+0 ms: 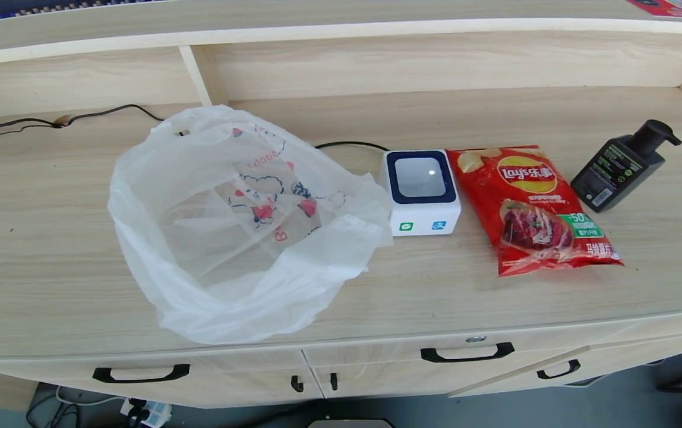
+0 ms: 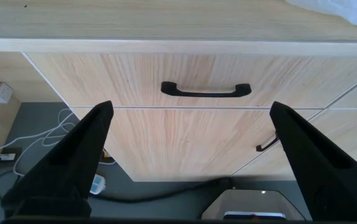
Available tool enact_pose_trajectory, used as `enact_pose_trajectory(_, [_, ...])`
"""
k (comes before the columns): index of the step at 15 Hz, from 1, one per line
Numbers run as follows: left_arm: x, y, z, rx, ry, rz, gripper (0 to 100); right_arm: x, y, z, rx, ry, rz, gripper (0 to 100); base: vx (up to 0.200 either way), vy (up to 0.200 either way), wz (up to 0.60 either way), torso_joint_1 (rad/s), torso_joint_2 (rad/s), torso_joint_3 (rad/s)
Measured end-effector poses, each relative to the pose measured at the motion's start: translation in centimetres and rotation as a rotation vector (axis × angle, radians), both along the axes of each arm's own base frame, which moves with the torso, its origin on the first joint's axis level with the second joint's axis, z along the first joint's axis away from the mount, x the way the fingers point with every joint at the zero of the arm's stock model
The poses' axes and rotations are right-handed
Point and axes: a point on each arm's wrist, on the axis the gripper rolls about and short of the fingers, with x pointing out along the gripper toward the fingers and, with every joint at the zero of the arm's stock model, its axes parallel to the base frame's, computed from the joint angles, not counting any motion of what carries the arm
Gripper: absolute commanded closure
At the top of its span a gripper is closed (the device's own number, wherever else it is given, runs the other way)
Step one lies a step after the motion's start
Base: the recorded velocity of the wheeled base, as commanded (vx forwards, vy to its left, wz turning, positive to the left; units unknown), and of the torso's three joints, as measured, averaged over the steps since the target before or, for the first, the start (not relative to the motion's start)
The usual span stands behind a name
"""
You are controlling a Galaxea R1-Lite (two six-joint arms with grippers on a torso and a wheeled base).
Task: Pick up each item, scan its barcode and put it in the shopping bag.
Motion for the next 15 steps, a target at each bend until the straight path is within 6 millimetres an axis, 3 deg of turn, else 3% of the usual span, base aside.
enact_pose_trajectory(3, [0.0,0.0,0.0,0.000,-0.002,0.000,0,6.9,0.5,4.4,0.039,0.077,0.092,0,0.000,0.000,0.00,0.000,0.00,0.000])
enact_pose_trajectory(6, [0.0,0.0,0.0,0.002,-0.003,0.000,0,11.3,0.9,5.2,0.029,0.381,0.137,0,0.000,0.000,0.00,0.000,0.00,0.000])
enact_pose_trajectory(9, [0.0,0.0,0.0,0.003,-0.003,0.000,0,13.0,1.0,4.5,-0.115,0.544,0.104,0,0.000,0.000,0.00,0.000,0.00,0.000])
enact_pose_trajectory(15, [0.0,0.0,0.0,0.023,0.001,0.000,0,15.7,2.9,3.2,-0.148,0.623,0.132,0,0.000,0.000,0.00,0.000,0.00,0.000])
